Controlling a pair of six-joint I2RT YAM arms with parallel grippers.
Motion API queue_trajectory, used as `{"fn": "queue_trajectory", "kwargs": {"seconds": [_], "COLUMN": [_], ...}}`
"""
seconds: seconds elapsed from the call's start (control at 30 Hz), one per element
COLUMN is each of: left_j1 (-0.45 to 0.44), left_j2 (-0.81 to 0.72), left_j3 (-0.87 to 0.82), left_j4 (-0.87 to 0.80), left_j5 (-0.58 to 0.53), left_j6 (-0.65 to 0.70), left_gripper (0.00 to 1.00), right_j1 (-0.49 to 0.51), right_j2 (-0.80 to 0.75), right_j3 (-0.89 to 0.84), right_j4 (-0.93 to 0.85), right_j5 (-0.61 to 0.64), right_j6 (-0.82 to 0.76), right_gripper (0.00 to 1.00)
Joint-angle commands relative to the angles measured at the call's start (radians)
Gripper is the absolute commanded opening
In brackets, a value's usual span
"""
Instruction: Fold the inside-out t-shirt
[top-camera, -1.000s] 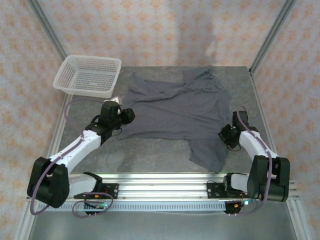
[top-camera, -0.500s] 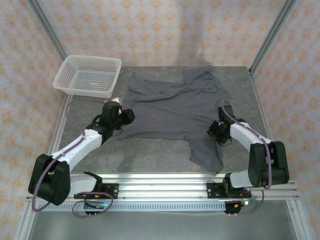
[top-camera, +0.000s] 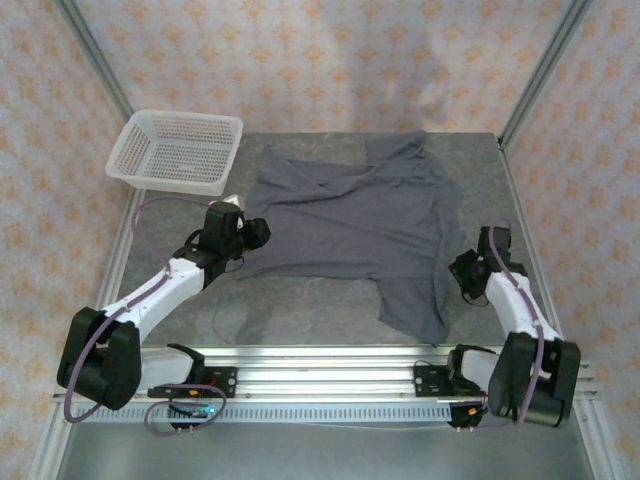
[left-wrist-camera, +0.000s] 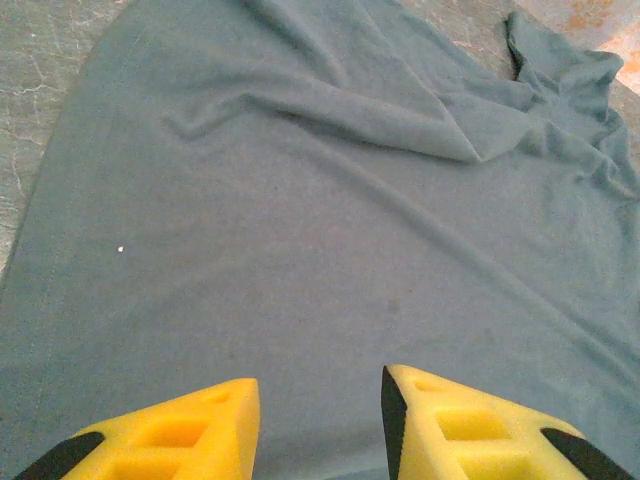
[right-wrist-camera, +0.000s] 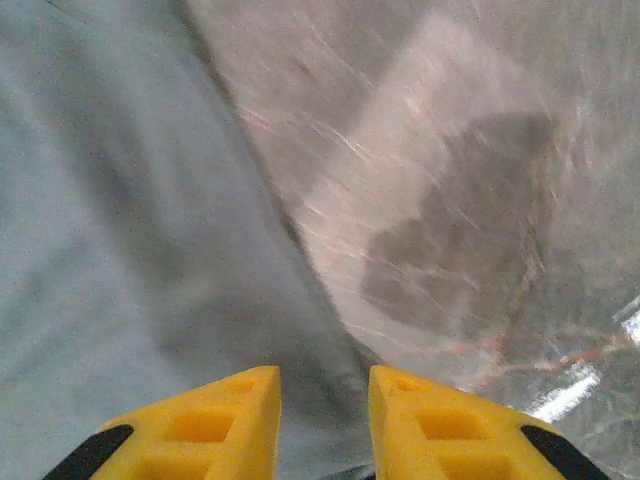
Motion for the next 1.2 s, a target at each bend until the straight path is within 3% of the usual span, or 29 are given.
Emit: {"fn": "queue_trajectory", "kwargs": {"seconds": [0.0,0.23,0.4,0.53,0.63,0.67,0.77,0.93,1.17], "left_j1": [0.002,0.002,0.002,0.002,0.002,0.002,0.002,0.015,0.026], "left_j2": [-0.005,-0.005,-0.008,-0.013,-0.014,-0.014,-0.018,-0.002,0.015], "left_j3": [-0.008,-0.008,-0.003,-0.003,-0.007,-0.007,-0.001,0.038,-0.038], "left_j4": [-0.014,-0.016,-0.029,-0.04,-0.042,-0.044,-0.081,-0.278,-0.256], "left_j5": [-0.011,-0.013,-0.023,-0.043,-0.055,-0.055,-0.071,-0.194,-0.152], "left_j6": [0.016,0.014,0.014,0.012,0.005,0.002,-0.012,-0.064,-0.131], "left_gripper": [0.38,0.38,0.39,0.39,0.39,0.38,0.38,0.37,0.42], "right_j1": [-0.005,-0.005,-0.005,-0.005,-0.004,-0.005,-0.005,-0.005,-0.004], "right_j2": [0.04,0.135,0.19,0.225,0.235,0.221,0.11,-0.148,-0.13], "right_j3": [-0.032,-0.053,-0.05,-0.04,-0.03,-0.022,0.015,0.04,0.095], "right_j4": [0.077,0.149,0.172,0.142,0.12,0.109,0.024,-0.077,-0.105], "right_j5": [-0.12,-0.182,-0.197,-0.172,-0.149,-0.137,-0.037,0.149,0.108], "right_j6": [0.042,0.069,0.077,0.076,0.075,0.075,0.073,0.091,0.014], "right_gripper": [0.29,0.34,0.32,0.24,0.05,0.0,0.0,0.0,0.0]}}
